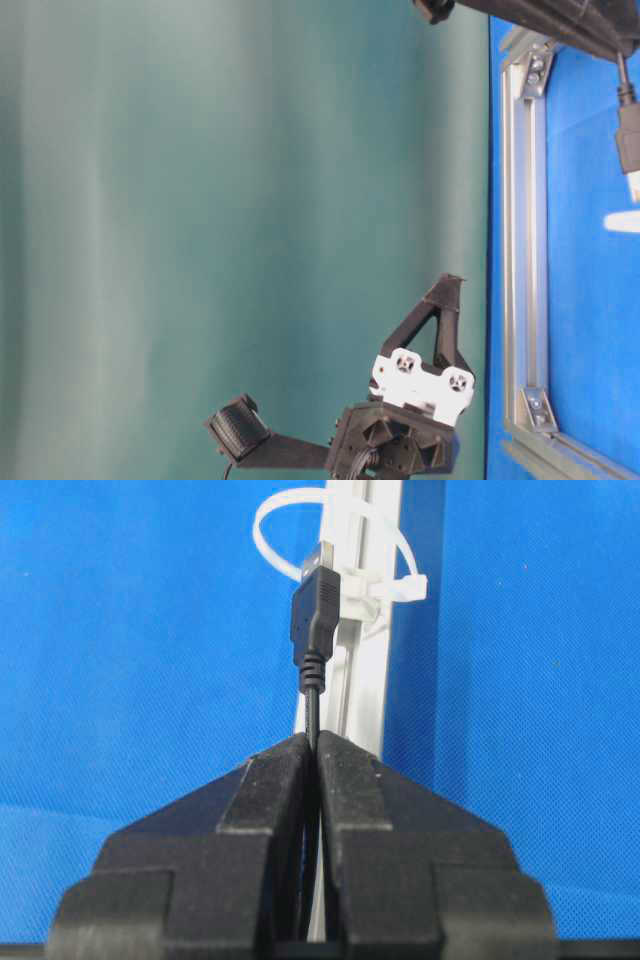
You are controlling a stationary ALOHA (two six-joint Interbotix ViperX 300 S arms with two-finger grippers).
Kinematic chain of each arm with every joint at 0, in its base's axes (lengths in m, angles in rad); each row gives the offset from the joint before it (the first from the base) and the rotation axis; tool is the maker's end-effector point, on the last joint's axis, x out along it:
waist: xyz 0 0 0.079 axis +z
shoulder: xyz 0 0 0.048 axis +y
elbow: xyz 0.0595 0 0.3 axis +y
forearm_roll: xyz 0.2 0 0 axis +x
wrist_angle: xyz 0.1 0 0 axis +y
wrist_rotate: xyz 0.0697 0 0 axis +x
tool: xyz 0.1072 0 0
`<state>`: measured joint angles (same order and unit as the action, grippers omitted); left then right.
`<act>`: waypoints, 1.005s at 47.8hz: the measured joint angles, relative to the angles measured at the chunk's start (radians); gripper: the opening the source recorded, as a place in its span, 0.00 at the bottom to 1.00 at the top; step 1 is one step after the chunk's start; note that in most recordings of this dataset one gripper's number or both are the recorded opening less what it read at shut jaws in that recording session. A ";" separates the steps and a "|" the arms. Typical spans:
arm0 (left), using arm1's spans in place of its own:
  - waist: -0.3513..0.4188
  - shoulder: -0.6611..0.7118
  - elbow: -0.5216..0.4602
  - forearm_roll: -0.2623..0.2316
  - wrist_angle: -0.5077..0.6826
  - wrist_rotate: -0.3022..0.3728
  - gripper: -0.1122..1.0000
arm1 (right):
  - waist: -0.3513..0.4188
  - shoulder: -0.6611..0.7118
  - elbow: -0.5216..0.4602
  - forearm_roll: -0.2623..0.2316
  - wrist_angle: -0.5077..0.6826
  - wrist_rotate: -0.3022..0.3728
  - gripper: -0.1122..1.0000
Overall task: Insert the wire through the string loop located in the center.
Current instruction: 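Align the USB plug with the zip-tie loop opening using the right gripper, then push the plug leftward through the zip-tie loop with the right gripper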
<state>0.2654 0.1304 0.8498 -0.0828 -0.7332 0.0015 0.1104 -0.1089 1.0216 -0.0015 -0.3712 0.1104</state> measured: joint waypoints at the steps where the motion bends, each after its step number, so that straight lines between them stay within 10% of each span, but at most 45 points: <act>1: 0.000 0.000 0.000 0.002 0.000 0.000 0.10 | -0.002 0.000 0.000 0.002 0.000 0.002 0.08; 48: 0.000 0.000 -0.002 0.000 -0.002 0.000 0.10 | -0.002 0.095 -0.094 0.000 0.000 0.002 0.08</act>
<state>0.2654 0.1304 0.8483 -0.0828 -0.7348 0.0015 0.1089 -0.0138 0.9281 -0.0015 -0.3712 0.1120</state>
